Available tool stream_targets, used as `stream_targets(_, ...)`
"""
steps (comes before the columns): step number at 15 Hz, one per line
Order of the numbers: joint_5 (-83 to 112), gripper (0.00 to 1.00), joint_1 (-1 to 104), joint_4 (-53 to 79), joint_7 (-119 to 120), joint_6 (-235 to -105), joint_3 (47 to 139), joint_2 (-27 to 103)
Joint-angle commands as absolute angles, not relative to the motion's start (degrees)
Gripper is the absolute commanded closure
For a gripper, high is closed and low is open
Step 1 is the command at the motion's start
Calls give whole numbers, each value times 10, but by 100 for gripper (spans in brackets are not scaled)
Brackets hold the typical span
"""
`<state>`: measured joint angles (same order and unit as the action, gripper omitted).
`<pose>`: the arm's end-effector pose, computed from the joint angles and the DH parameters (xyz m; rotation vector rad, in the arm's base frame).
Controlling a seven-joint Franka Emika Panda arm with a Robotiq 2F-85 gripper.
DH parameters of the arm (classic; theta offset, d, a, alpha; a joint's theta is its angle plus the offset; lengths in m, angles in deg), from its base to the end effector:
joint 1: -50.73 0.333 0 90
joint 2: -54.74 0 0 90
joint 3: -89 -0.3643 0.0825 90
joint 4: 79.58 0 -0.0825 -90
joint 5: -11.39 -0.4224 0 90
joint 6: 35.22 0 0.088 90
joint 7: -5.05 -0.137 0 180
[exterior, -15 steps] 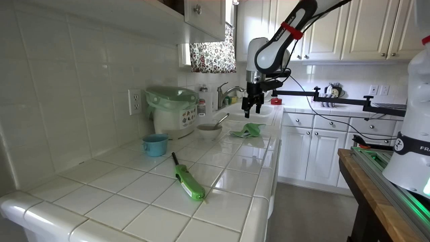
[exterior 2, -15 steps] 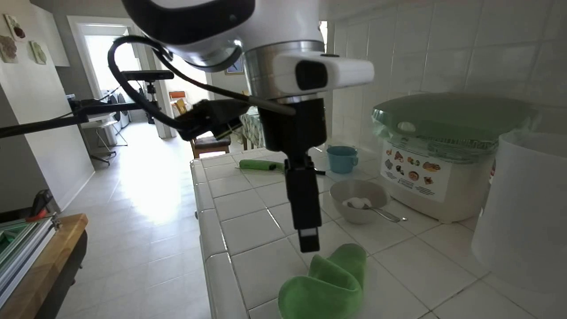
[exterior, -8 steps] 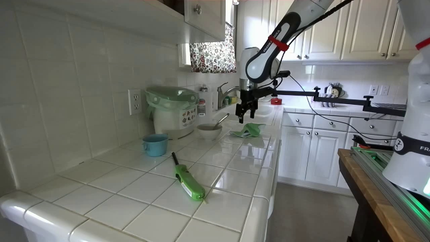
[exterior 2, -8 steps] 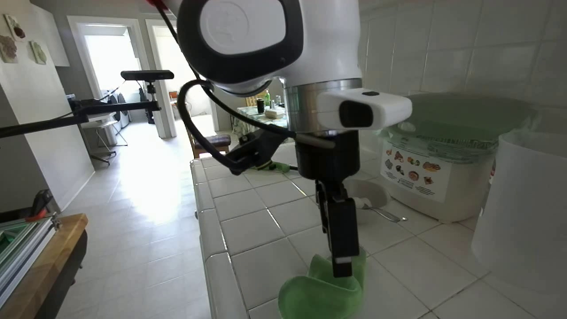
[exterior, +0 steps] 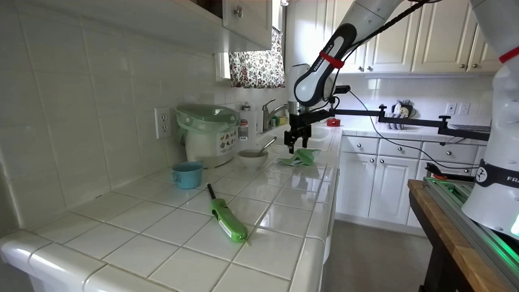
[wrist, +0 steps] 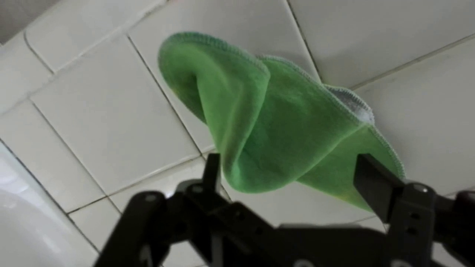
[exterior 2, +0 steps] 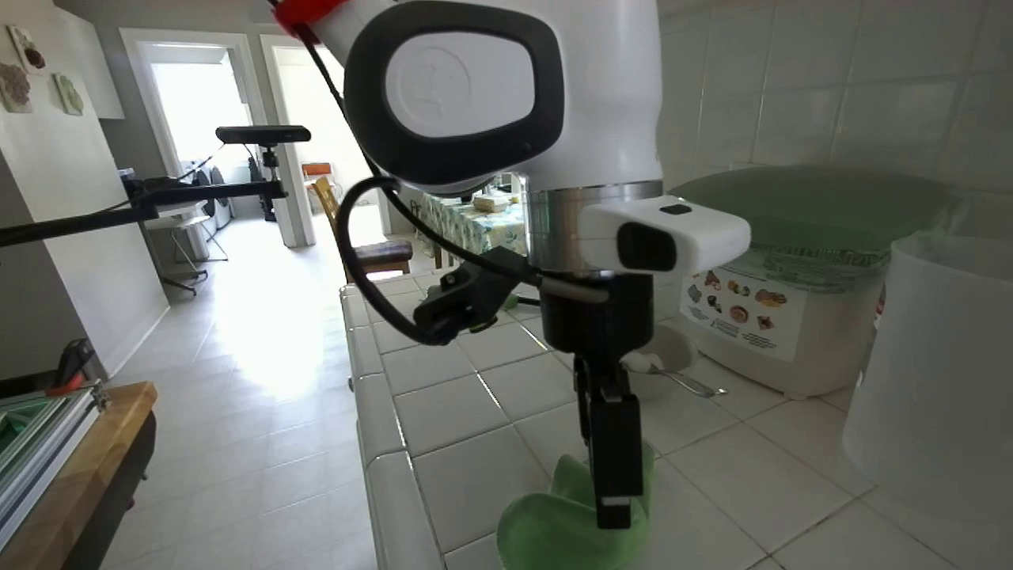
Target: Clean the counter
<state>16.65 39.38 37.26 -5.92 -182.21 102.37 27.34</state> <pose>0.5921 -0.2702 0.1993 2.8777 -0.7636 0.0563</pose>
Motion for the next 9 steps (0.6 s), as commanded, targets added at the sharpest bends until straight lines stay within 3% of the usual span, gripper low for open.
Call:
stream_targets(1,152,36,399,359,-71,-1807,1028,262)
stream_targets(9,151,99,402,365,-71,-1810,1025,264)
